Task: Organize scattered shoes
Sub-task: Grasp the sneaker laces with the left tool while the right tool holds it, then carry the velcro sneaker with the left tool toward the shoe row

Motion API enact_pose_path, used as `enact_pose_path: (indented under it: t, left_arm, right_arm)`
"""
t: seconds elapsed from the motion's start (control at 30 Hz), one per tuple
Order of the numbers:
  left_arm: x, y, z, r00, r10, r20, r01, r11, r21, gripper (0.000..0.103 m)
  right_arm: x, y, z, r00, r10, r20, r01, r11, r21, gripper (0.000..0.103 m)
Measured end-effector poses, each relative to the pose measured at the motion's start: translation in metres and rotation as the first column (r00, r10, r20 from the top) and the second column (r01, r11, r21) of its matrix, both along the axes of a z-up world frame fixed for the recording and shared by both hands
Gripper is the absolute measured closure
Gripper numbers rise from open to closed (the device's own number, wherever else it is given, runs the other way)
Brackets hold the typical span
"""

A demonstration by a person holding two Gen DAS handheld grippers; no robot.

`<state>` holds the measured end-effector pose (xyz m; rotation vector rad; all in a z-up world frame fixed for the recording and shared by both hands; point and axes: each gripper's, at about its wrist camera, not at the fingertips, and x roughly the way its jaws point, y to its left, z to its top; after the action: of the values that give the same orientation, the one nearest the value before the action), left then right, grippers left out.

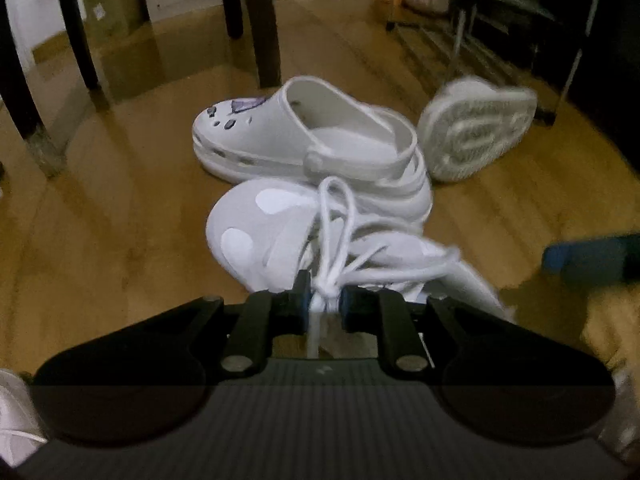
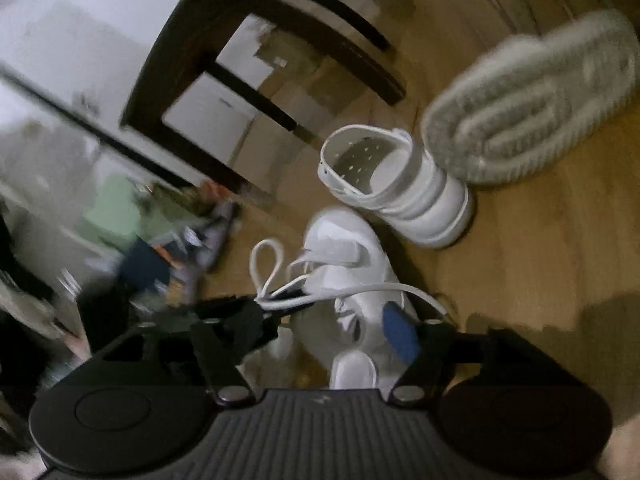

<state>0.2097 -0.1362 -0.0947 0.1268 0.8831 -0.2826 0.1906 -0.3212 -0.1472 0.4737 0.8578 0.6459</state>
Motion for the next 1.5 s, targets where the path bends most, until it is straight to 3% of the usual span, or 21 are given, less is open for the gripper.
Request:
enact_pose_path:
  t: [0.1,0.2,0.27,0.3,0.37,0.43,0.63,0.7,0.77,0.8,0.83,0.87,0.93,0.97,1.03,1.07,1.13,1.27,1.33,1.5]
  left_arm:
    - [0.009,-0.007,0.0,1.0,-0.013,-0.021,0.013,1.0,0.019,0.086]
    - [0.014,-0.011,0.001,0.999,-0.005,-0.043,0.006,1.0,0.022,0.085]
    - [0.013,-0.011,0.002,0.999,0.0,-0.043,0.001,1.0,0.026,0.086]
    - [0.011,-0.012,0.003,0.999,-0.012,-0.034,0.013,0.999,0.039,0.086]
    - [0.009,-0.014,0.003,0.999,-0.025,-0.034,0.027,0.998,0.054,0.093]
    - [0.008,-0.013,0.003,0.998,-0.039,-0.047,0.041,0.998,0.039,0.093]
    - [0.004,-0.008,0.009,0.996,-0.03,-0.082,0.032,0.999,0.021,0.094]
    - [0.007,-0.009,0.006,0.994,-0.042,-0.105,0.047,0.998,0.039,0.086]
    - [0.012,-0.009,-0.001,0.987,-0.054,-0.151,0.059,0.998,0.028,0.08]
    - [0.015,-0.01,-0.003,0.987,-0.048,-0.154,0.052,0.998,0.025,0.08]
    - [0.018,-0.012,-0.008,0.986,-0.05,-0.159,0.056,0.998,0.03,0.079]
    - [0.019,-0.014,-0.01,0.986,-0.053,-0.16,0.059,0.998,0.034,0.079]
    - [0.02,-0.014,-0.012,0.986,-0.06,-0.153,0.064,0.998,0.026,0.08]
    - [0.02,-0.015,-0.014,0.987,-0.063,-0.149,0.067,0.998,0.021,0.084]
    - [0.017,-0.008,-0.012,0.989,-0.055,-0.136,0.056,0.998,0.002,0.086]
    - [0.014,-0.004,-0.01,0.99,-0.05,-0.13,0.049,0.999,-0.007,0.087]
    - [0.006,0.003,-0.006,0.99,-0.057,-0.131,0.05,0.997,-0.053,0.087]
    - [-0.014,-0.001,0.008,0.994,-0.089,-0.056,0.089,0.996,-0.009,0.087]
    - [-0.028,0.005,0.029,0.995,-0.098,-0.004,0.098,0.995,-0.012,0.087]
    - [-0.071,0.032,0.086,0.992,-0.104,0.072,0.108,0.993,-0.042,0.087]
  right_arm:
    - [0.005,0.014,-0.005,1.0,0.003,-0.021,-0.004,0.998,-0.067,0.021]
    - [0.021,0.025,-0.023,0.993,-0.042,-0.108,0.027,0.991,-0.132,0.021]
    - [0.036,0.034,-0.04,0.985,-0.075,-0.158,0.042,0.977,-0.207,0.038]
    - [0.037,0.036,-0.043,0.985,-0.087,-0.149,0.051,0.971,-0.233,0.063]
    - [0.038,0.039,-0.042,0.989,-0.106,-0.101,0.075,0.959,-0.272,0.068]
    - [0.038,0.035,-0.041,0.987,-0.121,-0.102,0.091,0.962,-0.258,0.071]
    - [0.031,0.03,-0.025,0.991,-0.113,-0.075,0.09,0.963,-0.256,0.074]
    - [0.028,0.031,-0.017,0.994,-0.094,-0.061,0.076,0.965,-0.25,0.074]
    - [0.031,0.037,-0.021,0.994,-0.073,-0.082,0.043,0.949,-0.312,0.073]
    - [0.032,0.04,-0.025,0.993,-0.07,-0.098,0.033,0.938,-0.344,0.064]
    - [0.034,0.043,-0.03,0.989,-0.062,-0.135,0.01,0.934,-0.357,0.047]
    - [0.036,0.048,-0.038,0.984,-0.041,-0.176,-0.027,0.93,-0.367,0.039]
    - [0.041,0.062,-0.05,0.978,-0.03,-0.204,-0.052,0.922,-0.385,0.034]
    - [0.043,0.065,-0.05,0.978,-0.047,-0.204,-0.039,0.917,-0.398,0.036]
    - [0.043,0.064,-0.048,0.978,-0.072,-0.197,-0.016,0.911,-0.412,0.059]
    - [0.043,0.054,-0.046,0.977,-0.109,-0.186,0.032,0.926,-0.375,0.062]
    - [0.044,0.042,-0.042,0.974,-0.139,-0.18,0.075,0.943,-0.324,0.062]
    - [0.037,0.037,-0.018,0.98,-0.178,-0.084,0.144,0.94,-0.31,0.062]
    - [0.025,0.037,-0.001,0.986,-0.167,-0.011,0.157,0.944,-0.29,0.062]
    - [0.001,0.036,0.028,0.988,-0.145,0.056,0.153,0.974,-0.167,0.062]
